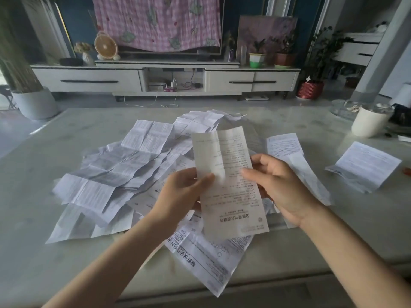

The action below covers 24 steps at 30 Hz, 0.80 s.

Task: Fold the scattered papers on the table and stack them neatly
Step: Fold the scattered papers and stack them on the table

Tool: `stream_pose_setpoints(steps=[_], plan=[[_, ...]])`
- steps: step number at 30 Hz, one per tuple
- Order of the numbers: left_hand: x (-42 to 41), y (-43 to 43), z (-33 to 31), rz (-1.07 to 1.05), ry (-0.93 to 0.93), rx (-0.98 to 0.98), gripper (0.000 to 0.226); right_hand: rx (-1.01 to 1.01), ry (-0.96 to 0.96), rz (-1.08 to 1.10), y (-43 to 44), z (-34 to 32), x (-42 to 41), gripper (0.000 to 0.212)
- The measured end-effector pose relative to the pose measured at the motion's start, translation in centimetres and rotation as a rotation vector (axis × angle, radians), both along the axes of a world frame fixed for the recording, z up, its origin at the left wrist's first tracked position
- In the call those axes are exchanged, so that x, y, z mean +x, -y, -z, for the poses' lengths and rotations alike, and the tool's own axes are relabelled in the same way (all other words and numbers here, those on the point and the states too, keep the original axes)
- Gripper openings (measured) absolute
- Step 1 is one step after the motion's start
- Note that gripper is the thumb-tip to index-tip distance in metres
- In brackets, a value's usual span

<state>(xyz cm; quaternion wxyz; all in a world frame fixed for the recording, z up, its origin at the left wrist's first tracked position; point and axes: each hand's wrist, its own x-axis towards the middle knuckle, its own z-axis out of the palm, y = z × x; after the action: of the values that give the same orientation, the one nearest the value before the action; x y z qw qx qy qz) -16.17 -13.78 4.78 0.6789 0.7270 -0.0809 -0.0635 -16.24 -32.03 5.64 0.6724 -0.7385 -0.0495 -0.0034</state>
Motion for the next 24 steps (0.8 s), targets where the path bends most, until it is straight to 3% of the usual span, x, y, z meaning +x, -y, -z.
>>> stream_pose_setpoints(steps=[6, 10, 12, 14, 15, 19, 24], plan=[[-0.1, -1.2, 0.5, 0.001, 0.05, 0.055, 0.013, 0.019, -0.126, -0.151, -0.2, 0.4, 0.0, 0.021], [0.0, -1.8, 0.5, 0.016, -0.043, -0.066, 0.026, 0.092, -0.173, -0.153, -0.6, 0.6, 0.0, 0.018], [0.1, -1.9, 0.4, 0.022, -0.164, -0.214, 0.026, 0.058, -0.091, -0.109, -0.7, 0.7, -0.1, 0.018], [0.0, -1.9, 0.3, 0.076, -0.298, -0.358, 0.02, 0.001, 0.034, -0.046, -0.7, 1.0, 0.0, 0.04], [-0.1, -2.0, 0.4, 0.112, -0.352, -0.376, 0.029, -0.052, 0.105, -0.026, -0.8, 1.1, 0.0, 0.051], [-0.2, -1.9, 1.4, 0.205, -0.319, -0.222, 0.042, -0.2, 0.266, -0.014, -1.3, 1.9, 0.0, 0.056], [-0.1, -2.1, 1.4, 0.219, -0.324, -0.236, 0.055, -0.271, 0.34, 0.014, -1.8, 1.9, -0.2, 0.058]])
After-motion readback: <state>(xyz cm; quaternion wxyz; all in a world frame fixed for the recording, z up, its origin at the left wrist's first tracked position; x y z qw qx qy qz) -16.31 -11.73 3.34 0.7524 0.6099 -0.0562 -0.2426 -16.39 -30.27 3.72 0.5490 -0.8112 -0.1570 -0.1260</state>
